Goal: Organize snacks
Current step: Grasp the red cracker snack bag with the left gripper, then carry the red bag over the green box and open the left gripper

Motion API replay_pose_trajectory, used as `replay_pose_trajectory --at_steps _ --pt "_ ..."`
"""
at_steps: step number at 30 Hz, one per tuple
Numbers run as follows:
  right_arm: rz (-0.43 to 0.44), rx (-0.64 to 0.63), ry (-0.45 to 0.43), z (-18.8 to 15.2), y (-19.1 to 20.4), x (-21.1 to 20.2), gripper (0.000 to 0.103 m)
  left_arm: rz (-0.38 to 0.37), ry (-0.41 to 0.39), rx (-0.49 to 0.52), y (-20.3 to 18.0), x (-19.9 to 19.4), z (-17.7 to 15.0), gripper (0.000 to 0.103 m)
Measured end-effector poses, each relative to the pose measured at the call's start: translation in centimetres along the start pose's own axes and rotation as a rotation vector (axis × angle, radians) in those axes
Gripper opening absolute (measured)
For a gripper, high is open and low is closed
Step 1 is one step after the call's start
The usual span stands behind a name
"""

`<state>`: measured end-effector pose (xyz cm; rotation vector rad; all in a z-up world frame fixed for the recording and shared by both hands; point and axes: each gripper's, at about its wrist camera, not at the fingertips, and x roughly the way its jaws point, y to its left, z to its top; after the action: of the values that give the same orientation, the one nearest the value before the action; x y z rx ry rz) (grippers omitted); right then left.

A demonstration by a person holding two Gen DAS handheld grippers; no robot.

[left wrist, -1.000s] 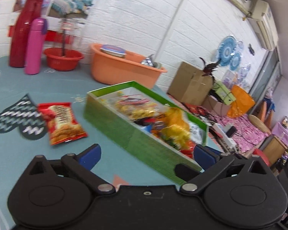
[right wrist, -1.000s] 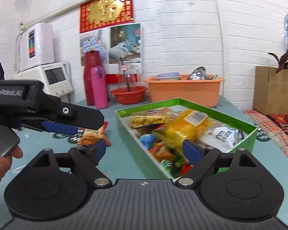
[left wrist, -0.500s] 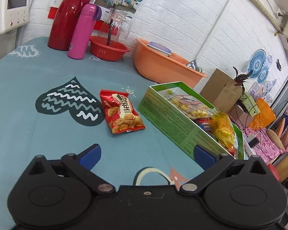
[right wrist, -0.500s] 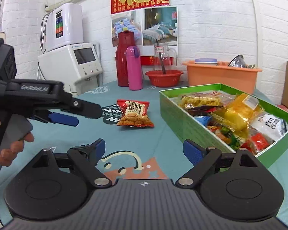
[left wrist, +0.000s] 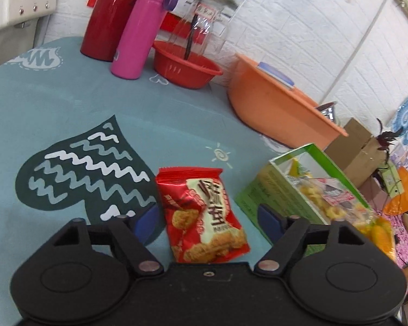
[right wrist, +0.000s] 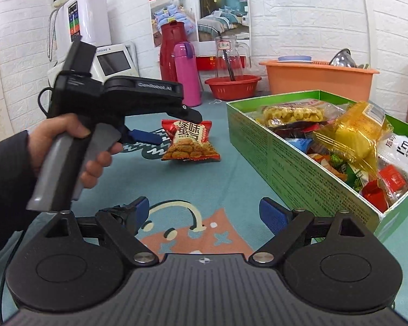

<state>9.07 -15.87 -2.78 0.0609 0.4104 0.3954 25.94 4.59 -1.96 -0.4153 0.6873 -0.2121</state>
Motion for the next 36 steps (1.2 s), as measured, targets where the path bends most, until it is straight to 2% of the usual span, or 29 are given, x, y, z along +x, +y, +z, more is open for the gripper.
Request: replay_pose_trajectory --at_steps 1,2,4,8,15,16,18,19,20,24,36 --pt "0.000 0.005 0.005 0.0 -0.2 0.1 0.103 0.009 0.020 -0.006 0.3 0.5 0.0 0.048" --pt "0.000 0.008 0.009 -0.1 -0.3 0.2 0.103 0.006 0.023 -0.003 0.6 0.7 -0.1 0.043" --pt "0.003 0.014 0.008 0.0 -0.6 0.2 0.103 -0.010 0.037 0.011 0.7 0.3 -0.2 0.043" --pt "0.019 0.021 0.004 0.0 -0.6 0.0 0.103 -0.091 0.118 0.044 0.4 -1.1 -1.4 0.043" --pt "0.057 0.002 0.012 -0.7 0.1 -1.0 0.103 -0.258 0.257 0.126 -1.3 -5.0 -6.0 0.043" --pt "0.064 -0.001 0.017 -1.0 0.2 -1.2 0.103 -0.273 0.272 0.131 -1.5 -5.7 -6.7 0.043" --pt "0.076 -0.008 0.026 -1.5 0.4 -1.6 0.103 -0.266 0.264 0.143 -1.6 -7.0 -7.6 0.052" --pt "0.084 -0.009 0.037 -1.6 0.5 -1.7 0.103 -0.259 0.247 0.147 -1.7 -7.8 -8.0 0.068" --pt "0.093 -0.006 0.043 -1.6 0.5 -1.8 0.103 -0.257 0.233 0.145 -1.6 -8.4 -8.1 0.076" --pt "0.119 0.004 0.062 -1.7 0.9 -1.7 0.103 -0.257 0.201 0.152 -1.9 -10.0 -8.3 0.076" --pt "0.133 -0.004 0.124 -1.5 1.6 0.1 0.103 -0.239 0.235 0.158 -2.7 -8.1 -8.9 0.074"
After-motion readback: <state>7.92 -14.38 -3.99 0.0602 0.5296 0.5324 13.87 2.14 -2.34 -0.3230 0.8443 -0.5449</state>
